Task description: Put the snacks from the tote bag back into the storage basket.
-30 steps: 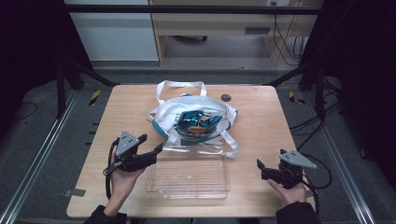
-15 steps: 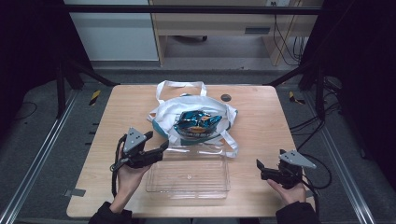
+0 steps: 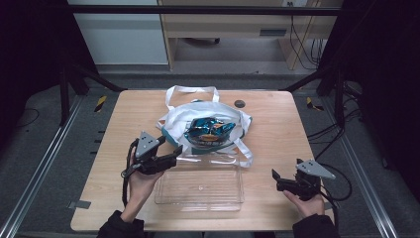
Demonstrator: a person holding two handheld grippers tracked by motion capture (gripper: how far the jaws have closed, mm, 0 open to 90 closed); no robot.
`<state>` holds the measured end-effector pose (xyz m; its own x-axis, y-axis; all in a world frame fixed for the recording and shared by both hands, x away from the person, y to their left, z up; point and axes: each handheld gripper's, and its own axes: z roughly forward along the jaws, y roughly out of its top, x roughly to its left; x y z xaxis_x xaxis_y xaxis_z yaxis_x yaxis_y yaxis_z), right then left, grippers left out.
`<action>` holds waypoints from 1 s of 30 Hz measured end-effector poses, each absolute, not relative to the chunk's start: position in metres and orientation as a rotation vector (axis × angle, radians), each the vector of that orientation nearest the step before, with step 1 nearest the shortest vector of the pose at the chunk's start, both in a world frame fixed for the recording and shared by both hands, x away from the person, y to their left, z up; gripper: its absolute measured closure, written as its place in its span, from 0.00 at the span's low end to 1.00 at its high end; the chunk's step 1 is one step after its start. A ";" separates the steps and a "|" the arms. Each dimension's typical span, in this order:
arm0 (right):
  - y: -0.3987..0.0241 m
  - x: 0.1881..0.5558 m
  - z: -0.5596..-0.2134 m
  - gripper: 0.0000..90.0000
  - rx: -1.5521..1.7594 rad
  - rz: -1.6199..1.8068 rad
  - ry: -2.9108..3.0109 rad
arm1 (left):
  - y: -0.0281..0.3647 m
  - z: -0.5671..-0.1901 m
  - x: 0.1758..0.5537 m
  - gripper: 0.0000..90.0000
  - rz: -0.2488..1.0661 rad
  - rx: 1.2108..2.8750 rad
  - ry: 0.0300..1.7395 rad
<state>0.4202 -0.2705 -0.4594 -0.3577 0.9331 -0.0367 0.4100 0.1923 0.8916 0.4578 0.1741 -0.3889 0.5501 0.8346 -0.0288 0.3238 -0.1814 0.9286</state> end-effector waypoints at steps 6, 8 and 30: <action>-0.270 0.420 -0.459 0.05 1.255 1.119 1.869 | 0.169 -0.387 0.461 0.34 0.626 1.758 0.964; -0.270 0.420 -0.459 0.05 1.255 1.118 1.869 | 0.168 -0.387 0.462 0.34 0.625 1.756 0.964; -0.270 0.420 -0.459 0.05 1.256 1.121 1.870 | 0.151 -0.383 0.478 0.37 0.625 1.774 0.965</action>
